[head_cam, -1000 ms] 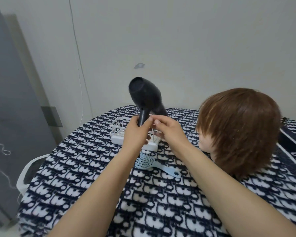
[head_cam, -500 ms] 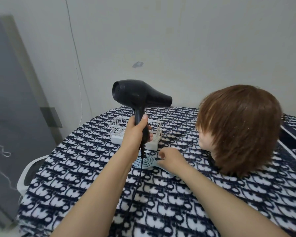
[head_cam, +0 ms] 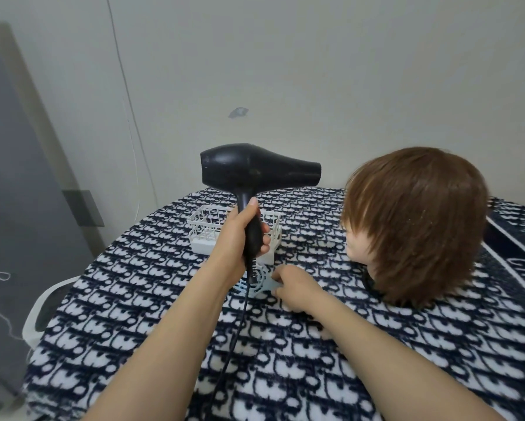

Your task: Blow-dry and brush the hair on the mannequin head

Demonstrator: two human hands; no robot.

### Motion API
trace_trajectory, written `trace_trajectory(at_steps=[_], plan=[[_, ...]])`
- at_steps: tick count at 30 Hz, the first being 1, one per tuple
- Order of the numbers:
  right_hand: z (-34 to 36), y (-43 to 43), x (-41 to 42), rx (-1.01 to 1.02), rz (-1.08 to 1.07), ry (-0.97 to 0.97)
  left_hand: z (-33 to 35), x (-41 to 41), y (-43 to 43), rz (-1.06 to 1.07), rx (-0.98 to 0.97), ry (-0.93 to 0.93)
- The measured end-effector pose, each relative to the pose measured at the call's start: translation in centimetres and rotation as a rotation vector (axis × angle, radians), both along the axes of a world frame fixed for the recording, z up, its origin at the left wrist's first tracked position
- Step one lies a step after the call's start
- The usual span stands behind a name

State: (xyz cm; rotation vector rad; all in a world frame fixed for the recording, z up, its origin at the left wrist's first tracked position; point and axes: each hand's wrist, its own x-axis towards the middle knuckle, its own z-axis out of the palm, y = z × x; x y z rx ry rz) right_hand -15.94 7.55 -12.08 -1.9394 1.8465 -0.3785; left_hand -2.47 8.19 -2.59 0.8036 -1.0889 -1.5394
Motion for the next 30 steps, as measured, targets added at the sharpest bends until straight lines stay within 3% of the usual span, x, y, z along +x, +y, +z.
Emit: trace_trajectory(at_steps=[7, 23, 30], plan=[[2.9, 1.7, -1.0, 0.027, -0.082, -0.424, 0.0, -1.6, 0.6, 0.009, -0.027, -0.022], [5.1, 4.9, -4.9, -0.151, -0.244, -0.61, 1.5, -4.5, 3.3, 0.103, -0.153, -0.049], [5.9, 7.7, -6.5, -0.271, -0.221, -0.596, 1.4, -5.5, 4.8, 0.194, -0.258, -0.054]])
